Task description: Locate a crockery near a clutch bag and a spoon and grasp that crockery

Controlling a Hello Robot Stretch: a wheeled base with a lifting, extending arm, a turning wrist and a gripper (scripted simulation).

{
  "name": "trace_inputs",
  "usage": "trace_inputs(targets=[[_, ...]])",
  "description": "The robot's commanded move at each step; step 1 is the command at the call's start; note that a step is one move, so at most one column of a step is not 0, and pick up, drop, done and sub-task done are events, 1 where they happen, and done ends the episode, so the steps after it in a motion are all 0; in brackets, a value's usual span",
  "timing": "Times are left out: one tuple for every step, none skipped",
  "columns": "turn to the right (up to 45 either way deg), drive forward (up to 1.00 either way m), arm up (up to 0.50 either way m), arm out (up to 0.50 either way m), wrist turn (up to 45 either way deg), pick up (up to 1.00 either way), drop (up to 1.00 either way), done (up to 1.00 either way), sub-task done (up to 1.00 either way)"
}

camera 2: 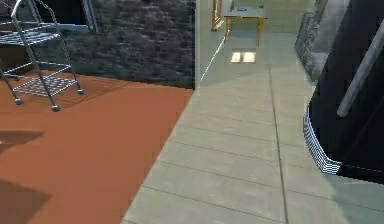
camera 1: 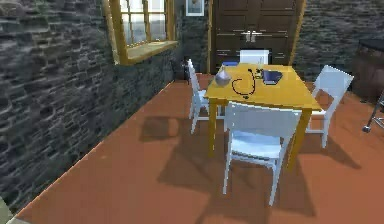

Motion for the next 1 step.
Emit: trace_inputs(targets=[[-45.0, 0.00, 0.00, 0.00, 0.0, 0.00, 0.00, 0.00, 0.00]])
